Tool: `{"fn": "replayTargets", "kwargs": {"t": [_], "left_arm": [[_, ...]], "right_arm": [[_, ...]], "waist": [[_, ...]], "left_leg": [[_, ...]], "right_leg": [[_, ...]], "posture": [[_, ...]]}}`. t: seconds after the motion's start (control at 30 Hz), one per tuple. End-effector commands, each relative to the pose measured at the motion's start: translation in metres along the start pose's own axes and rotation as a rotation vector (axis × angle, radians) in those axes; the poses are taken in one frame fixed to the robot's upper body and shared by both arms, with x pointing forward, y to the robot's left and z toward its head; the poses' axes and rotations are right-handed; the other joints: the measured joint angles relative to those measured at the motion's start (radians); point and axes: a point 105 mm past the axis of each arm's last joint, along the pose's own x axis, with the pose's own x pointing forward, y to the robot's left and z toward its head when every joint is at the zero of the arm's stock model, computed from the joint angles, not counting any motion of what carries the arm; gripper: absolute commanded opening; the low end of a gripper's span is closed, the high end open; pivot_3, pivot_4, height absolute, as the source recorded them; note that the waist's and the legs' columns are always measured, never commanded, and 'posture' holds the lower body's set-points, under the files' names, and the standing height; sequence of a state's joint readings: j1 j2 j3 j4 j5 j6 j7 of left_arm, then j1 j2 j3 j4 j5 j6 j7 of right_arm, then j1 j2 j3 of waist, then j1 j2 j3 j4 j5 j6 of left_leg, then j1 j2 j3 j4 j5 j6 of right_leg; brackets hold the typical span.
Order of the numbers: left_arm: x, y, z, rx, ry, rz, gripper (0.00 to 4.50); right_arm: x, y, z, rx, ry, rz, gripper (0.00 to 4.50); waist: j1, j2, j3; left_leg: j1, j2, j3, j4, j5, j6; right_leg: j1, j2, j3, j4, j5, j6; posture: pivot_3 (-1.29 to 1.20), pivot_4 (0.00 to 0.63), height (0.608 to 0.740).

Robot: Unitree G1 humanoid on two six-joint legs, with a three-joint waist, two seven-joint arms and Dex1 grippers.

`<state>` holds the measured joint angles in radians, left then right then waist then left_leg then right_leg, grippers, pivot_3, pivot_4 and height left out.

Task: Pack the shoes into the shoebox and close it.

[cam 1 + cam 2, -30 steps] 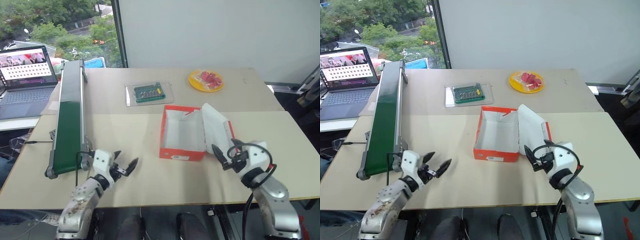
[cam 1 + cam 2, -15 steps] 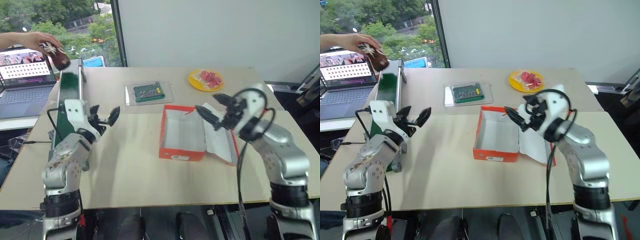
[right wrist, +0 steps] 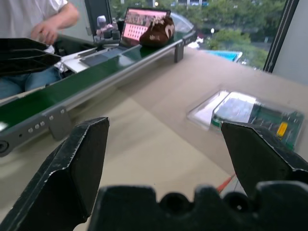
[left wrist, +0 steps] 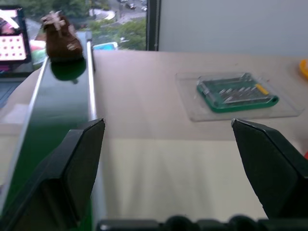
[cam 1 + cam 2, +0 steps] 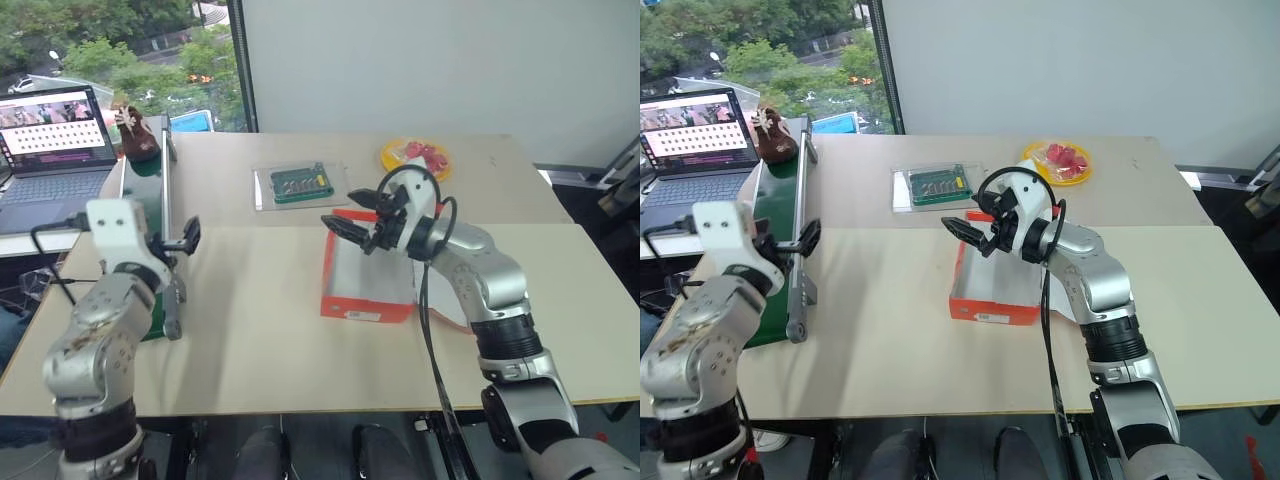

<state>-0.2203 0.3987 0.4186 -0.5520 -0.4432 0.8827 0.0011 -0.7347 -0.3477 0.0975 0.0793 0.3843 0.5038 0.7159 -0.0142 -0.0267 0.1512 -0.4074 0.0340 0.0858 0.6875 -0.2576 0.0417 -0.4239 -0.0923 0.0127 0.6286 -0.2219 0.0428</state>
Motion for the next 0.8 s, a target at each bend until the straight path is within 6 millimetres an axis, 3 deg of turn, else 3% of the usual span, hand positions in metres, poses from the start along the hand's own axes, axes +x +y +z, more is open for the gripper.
{"fn": "replayTargets", "kwargs": {"t": [0.03,0.13,0.27,0.47,0.67,0.8], "left_arm": [[-0.016,0.018,0.010,0.008,-0.033,0.125,4.50],[-0.025,0.035,-0.007,-0.011,0.018,0.260,4.50],[-0.019,0.032,-0.014,-0.031,0.033,0.258,4.50],[0.004,0.047,-0.007,-0.051,0.027,0.253,4.50],[0.038,0.070,0.008,-0.067,0.033,0.242,4.50],[0.046,0.085,0.010,-0.059,0.064,0.245,4.50]], "right_arm": [[0.011,0.010,0.016,-0.022,-0.038,0.070,4.41],[0.027,0.037,0.021,0.059,-0.059,0.225,4.41],[0.039,0.050,0.006,0.013,0.015,0.280,4.41],[0.051,0.050,-0.012,-0.065,0.106,0.286,4.41],[0.053,0.046,-0.013,-0.086,0.117,0.258,4.41],[0.050,0.047,-0.011,-0.096,0.104,0.241,4.41]], "waist": [[-0.001,0.000,0.000],[-0.005,0.000,0.000],[0.000,0.000,0.000],[0.004,-0.001,-0.001],[-0.005,-0.001,0.000],[-0.008,-0.001,0.000]], "left_leg": [[0.001,0.000,0.000,0.000,0.000,0.000],[0.002,0.000,0.000,0.000,0.000,0.000],[0.002,0.000,0.000,-0.001,0.001,-0.001],[0.001,-0.001,-0.001,-0.001,0.001,-0.001],[0.001,-0.001,-0.001,-0.003,0.002,-0.004],[0.000,-0.001,-0.001,-0.006,0.003,-0.005]], "right_leg": [[0.000,0.000,0.000,0.000,0.000,0.000],[0.000,0.000,0.001,-0.001,0.000,0.000],[0.000,0.000,0.000,0.000,0.000,-0.001],[0.000,-0.001,-0.002,-0.001,0.001,-0.001],[-0.001,0.001,-0.002,0.000,0.001,-0.002],[-0.002,0.001,-0.002,0.001,0.001,-0.002]], "posture": [[0.00,0.150,0.740],[0.00,0.150,0.740],[0.00,0.150,0.740],[0.00,0.150,0.740],[0.00,0.150,0.740],[0.00,0.150,0.740]]}}
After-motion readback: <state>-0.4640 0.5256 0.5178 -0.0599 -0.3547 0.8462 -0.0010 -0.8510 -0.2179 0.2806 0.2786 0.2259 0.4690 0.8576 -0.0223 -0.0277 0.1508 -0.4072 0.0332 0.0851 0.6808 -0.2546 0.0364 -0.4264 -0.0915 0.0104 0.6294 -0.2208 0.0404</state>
